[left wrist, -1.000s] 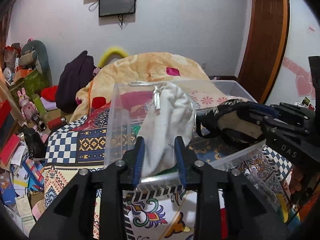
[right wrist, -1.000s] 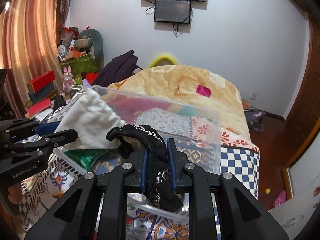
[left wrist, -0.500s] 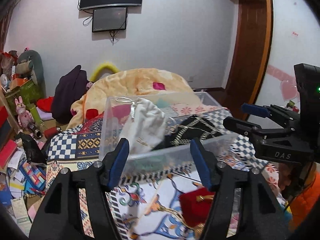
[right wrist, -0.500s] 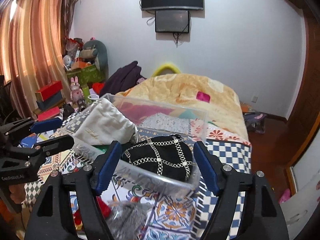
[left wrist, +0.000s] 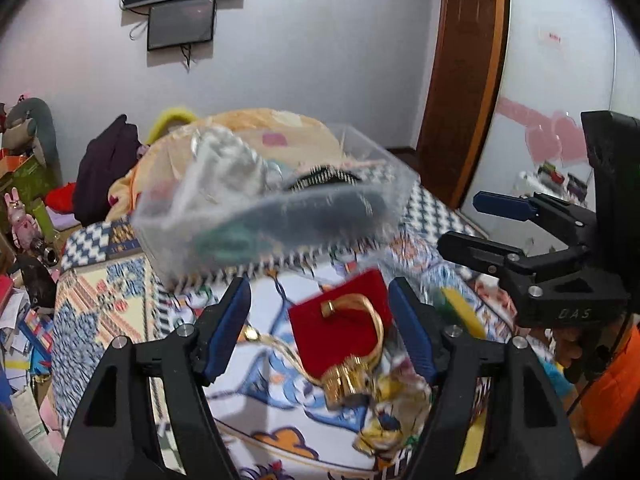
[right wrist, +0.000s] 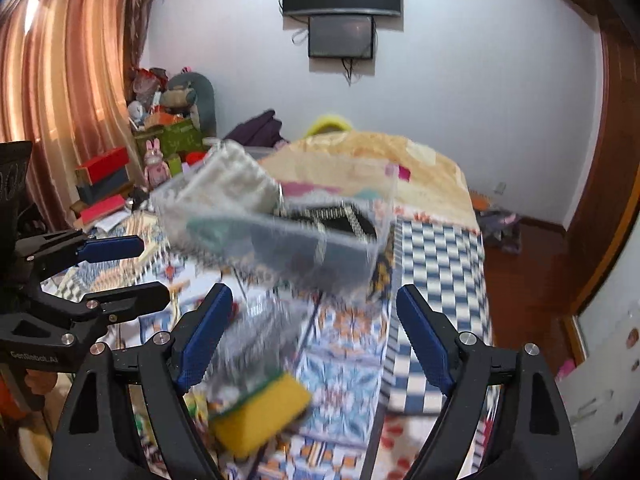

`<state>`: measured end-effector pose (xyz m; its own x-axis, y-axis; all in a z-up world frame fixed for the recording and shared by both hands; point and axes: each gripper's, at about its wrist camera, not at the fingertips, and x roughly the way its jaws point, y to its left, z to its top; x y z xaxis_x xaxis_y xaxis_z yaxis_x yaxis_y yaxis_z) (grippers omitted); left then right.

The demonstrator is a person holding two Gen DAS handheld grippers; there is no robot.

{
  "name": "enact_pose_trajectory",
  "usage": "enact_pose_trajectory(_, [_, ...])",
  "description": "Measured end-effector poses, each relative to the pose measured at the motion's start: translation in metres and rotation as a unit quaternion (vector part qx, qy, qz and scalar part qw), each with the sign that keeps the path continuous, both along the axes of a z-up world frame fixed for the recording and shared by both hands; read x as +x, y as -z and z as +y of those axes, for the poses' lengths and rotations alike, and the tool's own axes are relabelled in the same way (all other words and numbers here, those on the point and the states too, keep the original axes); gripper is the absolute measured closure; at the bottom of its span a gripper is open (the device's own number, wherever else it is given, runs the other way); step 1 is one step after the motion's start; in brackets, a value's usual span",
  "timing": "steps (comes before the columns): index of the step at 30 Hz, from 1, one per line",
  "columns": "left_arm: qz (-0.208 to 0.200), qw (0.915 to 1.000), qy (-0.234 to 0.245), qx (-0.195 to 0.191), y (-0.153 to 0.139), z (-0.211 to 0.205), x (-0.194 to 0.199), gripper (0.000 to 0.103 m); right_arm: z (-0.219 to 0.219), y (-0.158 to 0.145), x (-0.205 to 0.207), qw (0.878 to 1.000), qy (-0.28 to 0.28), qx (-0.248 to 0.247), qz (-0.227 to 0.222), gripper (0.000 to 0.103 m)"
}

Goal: Organize soft objects
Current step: 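Grasp the floral scarf with the left gripper while the right grasps the yellow sponge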

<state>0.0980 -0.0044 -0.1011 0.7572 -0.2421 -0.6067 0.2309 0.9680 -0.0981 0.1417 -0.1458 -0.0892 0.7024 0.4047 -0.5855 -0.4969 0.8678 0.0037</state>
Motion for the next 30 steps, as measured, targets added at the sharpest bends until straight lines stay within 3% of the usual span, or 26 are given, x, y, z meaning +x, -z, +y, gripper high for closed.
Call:
enact_pose_trajectory(8, [0.030,0.9992,0.008,-0.027,0.016,-0.002,-0.013,0.032,-0.025,0.021,-0.009,0.996,0.014,0.049,0.069,0.021])
enact_pose_trajectory(16, [0.049,0.9982,0.021,-0.027,0.024,-0.003,-0.028,0.032,-0.017,0.035,-0.026,0.995,-0.002,0.048,0.088,0.022])
enact_pose_trajectory(24, [0.069,0.9970,0.030,-0.015,0.037,-0.005,-0.038,0.032,-0.016,0.044,-0.027,0.993,-0.010,0.046,0.106,0.043])
enact_pose_trajectory(26, [0.076,0.9968,0.024,-0.007,0.044,-0.004,-0.038,0.035,-0.016,0.043,-0.027,0.993,-0.014,0.045,0.105,0.052])
enact_pose_trajectory(30, [0.067,0.9975,0.007,0.018,0.048,0.000,-0.041,0.044,-0.013,0.041,-0.030,0.995,-0.016,0.038,0.096,0.059])
